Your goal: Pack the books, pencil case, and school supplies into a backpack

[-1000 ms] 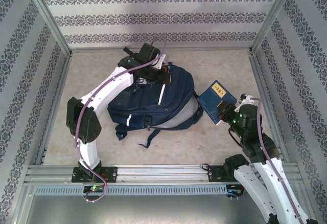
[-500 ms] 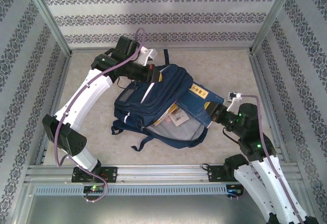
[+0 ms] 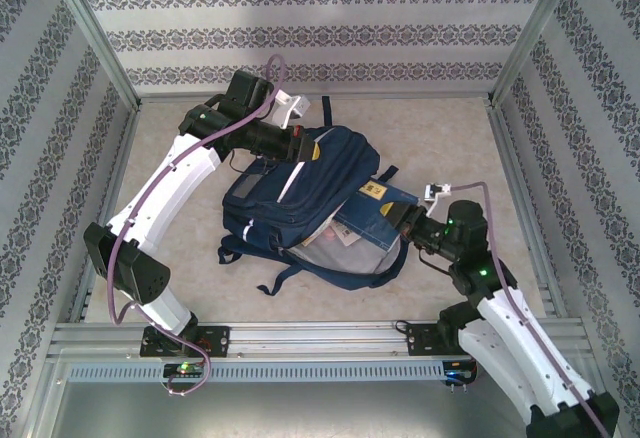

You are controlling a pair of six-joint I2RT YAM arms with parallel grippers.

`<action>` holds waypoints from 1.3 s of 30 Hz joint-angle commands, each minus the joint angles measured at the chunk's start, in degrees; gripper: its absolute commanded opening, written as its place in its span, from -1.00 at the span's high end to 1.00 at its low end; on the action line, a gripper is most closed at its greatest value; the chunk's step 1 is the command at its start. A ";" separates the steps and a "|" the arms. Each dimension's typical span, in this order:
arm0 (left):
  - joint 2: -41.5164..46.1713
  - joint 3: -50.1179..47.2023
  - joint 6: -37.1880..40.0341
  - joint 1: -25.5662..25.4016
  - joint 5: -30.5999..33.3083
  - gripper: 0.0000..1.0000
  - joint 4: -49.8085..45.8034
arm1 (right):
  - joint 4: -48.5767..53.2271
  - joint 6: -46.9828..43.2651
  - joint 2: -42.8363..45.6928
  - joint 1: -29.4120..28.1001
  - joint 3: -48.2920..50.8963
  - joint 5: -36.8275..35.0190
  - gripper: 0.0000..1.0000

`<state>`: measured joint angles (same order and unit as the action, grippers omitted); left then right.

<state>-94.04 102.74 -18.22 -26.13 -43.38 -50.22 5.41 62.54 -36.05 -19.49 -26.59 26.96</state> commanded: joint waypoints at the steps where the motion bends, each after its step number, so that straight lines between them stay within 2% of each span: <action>1: 2.07 2.20 -0.58 0.27 -6.71 1.00 10.67 | -9.72 2.94 -4.96 -4.14 -0.50 -4.26 1.00; 5: 2.19 2.11 -0.76 0.29 -7.09 1.00 11.25 | -13.56 3.85 -13.84 -8.61 -3.49 -9.34 1.00; 11: 2.61 0.58 -1.55 0.26 -8.62 1.00 13.17 | -23.14 7.43 -26.04 -15.51 -5.68 -23.18 1.00; 18: 3.03 -0.67 -2.00 0.28 -9.60 1.00 14.68 | -29.45 10.10 -46.34 -17.08 -16.24 -23.55 0.96; 22: 2.83 -1.31 -2.67 0.26 -9.28 1.00 15.72 | -33.11 12.54 -57.97 -17.08 -22.26 -20.31 0.68; 27: 1.80 -1.73 -3.31 0.34 -8.92 1.00 16.48 | -37.71 13.59 -67.97 -17.02 -28.92 -14.32 -0.16; 29: 1.33 -1.75 -3.40 0.44 -8.84 1.00 16.48 | -37.64 12.42 -67.40 -16.81 -28.82 -14.05 -0.37; 33: 0.96 -2.09 -3.40 1.03 -8.43 1.00 16.39 | -35.00 5.76 -60.73 -16.29 -25.17 -15.22 -0.72; 36: 1.14 -3.17 -3.58 1.90 -8.40 1.00 16.93 | -32.56 0.92 -55.09 -16.06 -22.03 -15.52 -0.89; 39: 1.65 -4.83 -4.13 2.56 -8.57 1.00 18.09 | -31.17 -2.19 -50.70 -15.48 -18.82 -15.10 -0.91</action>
<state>-94.06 97.84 -21.58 -24.60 -47.83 -40.49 -27.03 67.22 -90.96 -35.38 -47.35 11.64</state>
